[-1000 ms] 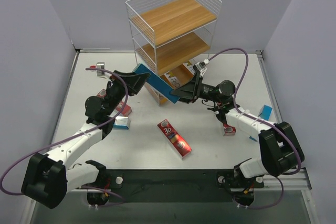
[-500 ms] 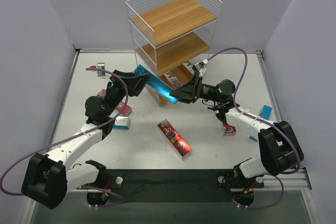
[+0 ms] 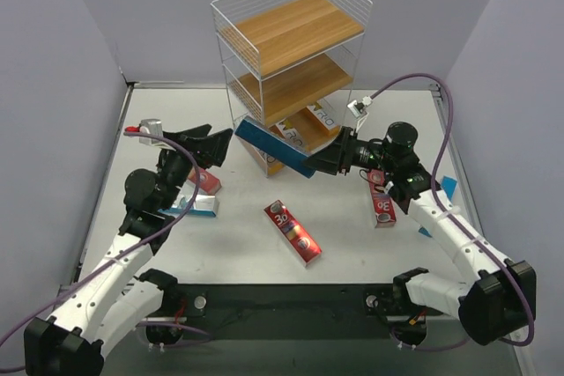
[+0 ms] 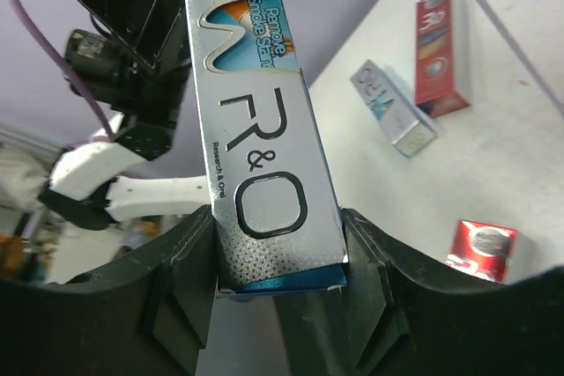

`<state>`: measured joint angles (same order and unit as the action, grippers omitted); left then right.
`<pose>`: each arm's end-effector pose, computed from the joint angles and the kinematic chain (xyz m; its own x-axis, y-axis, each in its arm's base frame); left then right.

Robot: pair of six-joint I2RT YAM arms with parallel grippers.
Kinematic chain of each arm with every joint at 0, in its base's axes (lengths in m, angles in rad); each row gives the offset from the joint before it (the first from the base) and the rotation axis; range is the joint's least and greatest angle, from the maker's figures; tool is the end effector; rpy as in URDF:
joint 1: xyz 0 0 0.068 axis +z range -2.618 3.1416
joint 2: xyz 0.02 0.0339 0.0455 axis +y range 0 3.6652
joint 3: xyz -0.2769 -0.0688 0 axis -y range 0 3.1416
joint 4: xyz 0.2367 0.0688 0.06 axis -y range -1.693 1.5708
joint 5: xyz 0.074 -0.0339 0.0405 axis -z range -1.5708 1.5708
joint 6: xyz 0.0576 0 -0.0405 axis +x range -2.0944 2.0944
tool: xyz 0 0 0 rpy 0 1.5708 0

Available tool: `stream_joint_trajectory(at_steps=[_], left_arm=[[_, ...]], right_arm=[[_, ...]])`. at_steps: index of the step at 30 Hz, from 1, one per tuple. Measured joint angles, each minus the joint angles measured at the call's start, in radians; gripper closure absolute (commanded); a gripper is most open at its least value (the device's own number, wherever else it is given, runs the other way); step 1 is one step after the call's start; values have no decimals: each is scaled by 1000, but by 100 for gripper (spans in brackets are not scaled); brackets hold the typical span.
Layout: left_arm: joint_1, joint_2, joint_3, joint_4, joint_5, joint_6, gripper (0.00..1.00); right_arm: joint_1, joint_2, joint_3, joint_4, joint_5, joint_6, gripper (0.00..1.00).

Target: Place and organize the toothpastes onto the shelf

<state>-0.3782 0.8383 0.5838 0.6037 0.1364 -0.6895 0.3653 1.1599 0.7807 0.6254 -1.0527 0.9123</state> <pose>0.1850 -0.0819 0.3627 -0.0629 -0.6532 -0.7546 0.5761 0.5936 -0.5619 0.2165 0.1364 0.3605 -0.6230 0.1811 -0.7609 -0.7699 0.0300 0.6375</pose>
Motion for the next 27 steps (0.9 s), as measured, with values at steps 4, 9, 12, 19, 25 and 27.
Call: stream_joint_trajectory(at_steps=[4, 9, 12, 19, 25, 27], left_arm=[[8, -75, -4, -144, -136, 134, 3], [13, -149, -31, -291, -307, 301, 3], [14, -178, -54, -345, -389, 387, 2], [14, -195, -109, -399, -526, 527, 3], [14, -179, -173, -394, -581, 603, 3], [14, -164, -182, -391, -587, 622, 3]], right_arm=[[-13, -75, 116, -364, 75, -272, 86], [-39, -126, 240, -700, 202, -515, 87], [-44, -135, 299, -842, 301, -614, 87], [-28, -107, 410, -980, 537, -737, 88], [90, 5, 510, -971, 776, -811, 88], [126, 56, 541, -952, 838, -831, 88]])
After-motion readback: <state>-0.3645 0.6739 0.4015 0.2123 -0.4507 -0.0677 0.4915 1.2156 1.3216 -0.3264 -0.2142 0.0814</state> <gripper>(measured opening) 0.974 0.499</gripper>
